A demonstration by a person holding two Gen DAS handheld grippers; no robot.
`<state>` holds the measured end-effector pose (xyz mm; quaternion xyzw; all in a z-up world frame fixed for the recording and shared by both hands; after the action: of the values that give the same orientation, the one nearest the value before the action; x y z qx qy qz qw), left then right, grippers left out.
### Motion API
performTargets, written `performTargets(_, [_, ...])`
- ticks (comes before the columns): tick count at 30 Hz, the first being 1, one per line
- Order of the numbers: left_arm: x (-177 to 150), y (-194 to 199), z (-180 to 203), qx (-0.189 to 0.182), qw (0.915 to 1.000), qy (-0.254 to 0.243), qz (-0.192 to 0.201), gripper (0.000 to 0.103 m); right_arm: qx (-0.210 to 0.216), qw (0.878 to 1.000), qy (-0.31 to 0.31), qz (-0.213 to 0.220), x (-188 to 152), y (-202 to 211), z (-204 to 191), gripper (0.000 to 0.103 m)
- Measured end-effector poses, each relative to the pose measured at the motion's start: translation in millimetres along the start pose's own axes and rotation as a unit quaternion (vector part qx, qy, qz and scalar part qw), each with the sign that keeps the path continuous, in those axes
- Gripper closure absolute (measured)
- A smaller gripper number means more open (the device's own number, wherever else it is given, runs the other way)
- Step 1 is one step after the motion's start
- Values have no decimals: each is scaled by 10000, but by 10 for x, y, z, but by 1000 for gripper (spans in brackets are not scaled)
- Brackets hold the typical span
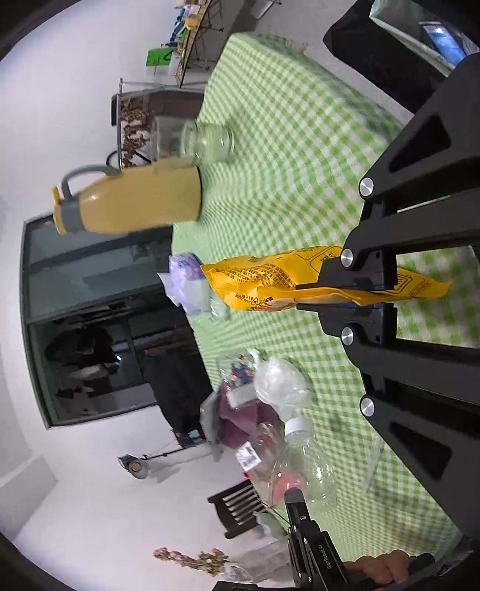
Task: Collect trash
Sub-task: 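Drop the yellow bag into the trash bag while the left tool drops a clear plastic cup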
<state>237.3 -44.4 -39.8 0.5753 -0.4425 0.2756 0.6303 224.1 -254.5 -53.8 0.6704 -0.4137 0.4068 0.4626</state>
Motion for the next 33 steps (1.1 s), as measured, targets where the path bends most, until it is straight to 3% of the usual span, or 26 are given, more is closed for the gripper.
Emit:
performTargets(5, [202, 144, 126, -25, 9999, -38, 119, 103, -296, 9988, -91, 383, 148, 391, 269, 100])
performTargets(9, [455, 292, 404, -235, 9990, -121, 347, 103, -991, 9908, -459, 798, 213, 938, 828, 100])
performTargets(13, [650, 345, 851, -604, 9966, -301, 477, 103, -1856, 9742, -931, 883, 24, 1304, 1582, 99])
performTargets(19, [753, 176, 1684, -1262, 9894, -615, 373, 103, -2869, 9438, -1548, 542, -381, 1678, 2530, 99])
performTargets(22, [679, 52, 2154, -1643, 9832, -772, 192, 103, -3201, 9308, -1761, 138, -582, 1925, 2954, 99])
performTargets(27, [483, -114, 2939, -2222, 9687, -1104, -105, 103, -3242, 9275, -1812, -419, -803, 2333, 3399, 99])
performTargets(30, [353, -223, 3329, -2497, 9606, -1170, -358, 103, -2989, 9330, -1820, -840, -946, 2468, 3507, 99])
performTargets(33, [190, -327, 3701, -2771, 9511, -1181, -681, 103, -3005, 9269, -1797, -1349, -1172, 2504, 3560, 99])
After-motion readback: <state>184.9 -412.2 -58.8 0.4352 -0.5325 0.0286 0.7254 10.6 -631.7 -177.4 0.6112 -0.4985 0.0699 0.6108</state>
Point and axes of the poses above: each gripper's, at about its wrist camera, not at the fingertips, and y roughly against the way its jaws point, z to its right, x to its top, the point moved 7 cm from there along -y, roughly the way its jaws point, and after that the axes turned 7 degrees about z, right-handed, at the moved point
